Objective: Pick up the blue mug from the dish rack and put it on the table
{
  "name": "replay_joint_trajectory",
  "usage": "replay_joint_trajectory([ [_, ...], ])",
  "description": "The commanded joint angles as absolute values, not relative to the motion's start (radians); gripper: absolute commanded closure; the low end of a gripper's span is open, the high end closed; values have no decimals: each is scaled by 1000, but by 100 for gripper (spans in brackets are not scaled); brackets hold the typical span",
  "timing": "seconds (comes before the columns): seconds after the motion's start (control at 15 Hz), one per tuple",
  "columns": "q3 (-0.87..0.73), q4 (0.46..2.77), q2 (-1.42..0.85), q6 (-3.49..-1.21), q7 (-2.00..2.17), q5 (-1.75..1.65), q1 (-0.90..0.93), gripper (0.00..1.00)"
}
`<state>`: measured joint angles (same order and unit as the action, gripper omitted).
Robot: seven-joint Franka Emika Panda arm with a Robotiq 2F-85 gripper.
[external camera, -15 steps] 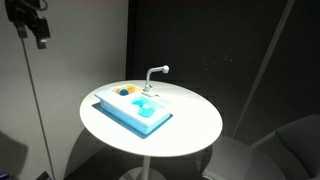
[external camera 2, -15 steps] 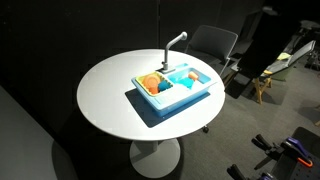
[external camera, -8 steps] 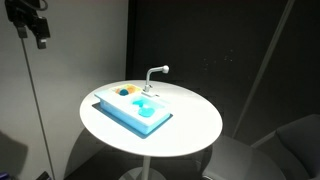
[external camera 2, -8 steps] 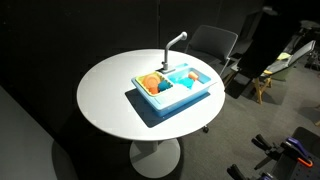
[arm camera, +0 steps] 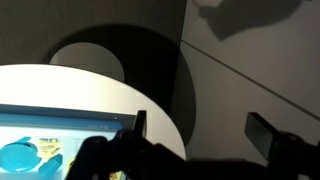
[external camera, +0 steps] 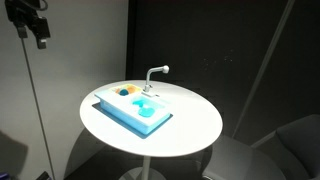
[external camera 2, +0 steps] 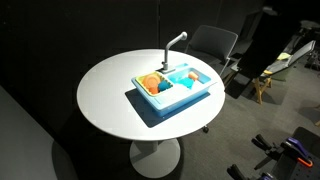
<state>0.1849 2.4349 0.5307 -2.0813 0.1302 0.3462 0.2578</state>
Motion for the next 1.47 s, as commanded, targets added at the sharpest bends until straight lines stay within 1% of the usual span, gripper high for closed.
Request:
replay_joint_trajectory([
  [0.0,190,2431,525,-2086,123,348,253,0],
  [0.33,194,2414,479,-2141,116,322,240,0],
  [0.8,186,2377,395,-2305,118,251,209,0],
  [1.4,138,2314,287,-2438,61,295,211,0],
])
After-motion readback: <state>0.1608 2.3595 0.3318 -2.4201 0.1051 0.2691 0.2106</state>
